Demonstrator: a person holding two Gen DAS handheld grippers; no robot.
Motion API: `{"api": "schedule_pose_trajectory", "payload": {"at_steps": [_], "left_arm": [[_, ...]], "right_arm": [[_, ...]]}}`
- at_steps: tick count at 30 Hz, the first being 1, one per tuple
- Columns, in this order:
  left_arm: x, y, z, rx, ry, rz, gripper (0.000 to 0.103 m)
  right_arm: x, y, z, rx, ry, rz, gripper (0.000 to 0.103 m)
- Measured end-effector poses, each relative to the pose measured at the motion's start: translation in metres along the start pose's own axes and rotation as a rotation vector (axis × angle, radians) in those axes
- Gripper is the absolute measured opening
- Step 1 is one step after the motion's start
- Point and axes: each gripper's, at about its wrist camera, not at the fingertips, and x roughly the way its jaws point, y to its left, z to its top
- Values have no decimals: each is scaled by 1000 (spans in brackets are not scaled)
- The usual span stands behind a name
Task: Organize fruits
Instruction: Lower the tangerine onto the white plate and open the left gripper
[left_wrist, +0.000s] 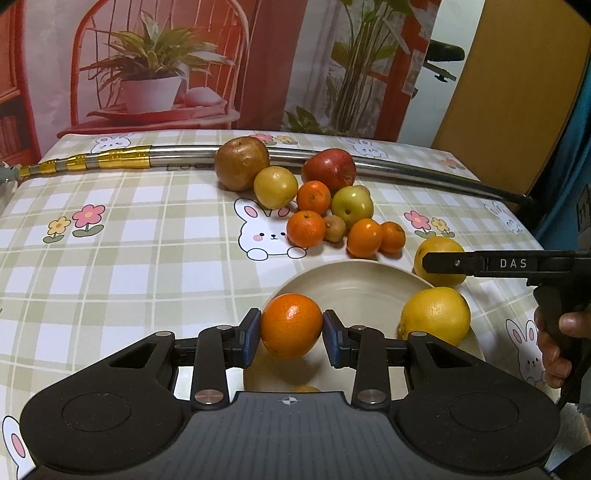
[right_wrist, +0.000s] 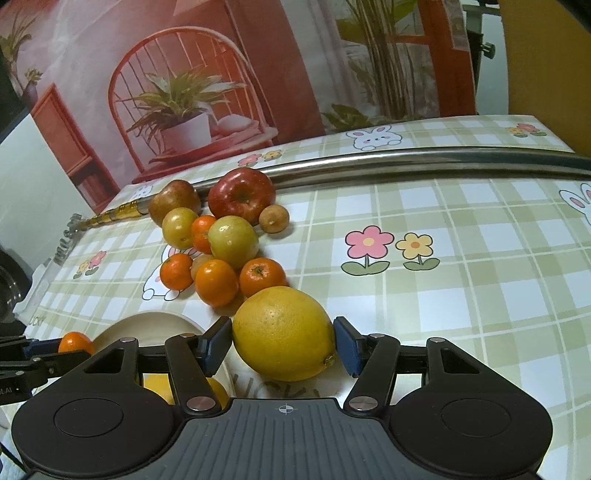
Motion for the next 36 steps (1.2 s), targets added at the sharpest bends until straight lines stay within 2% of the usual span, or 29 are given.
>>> {"api": "schedule_pose_trajectory", "payload": {"at_steps": [10,21,36], "left_arm": [[11,-8,-6,53,36,22,38],[14,-12,-11,58,50,19,38],[8,-11,-7,-2,32,11,42]], "right_arm": [[-1,-1,-2,4,-3,2,56],[-3,-2,-2,6,-5,-2,56],[-20,-6,-2,32,-37,-22,56]]}}
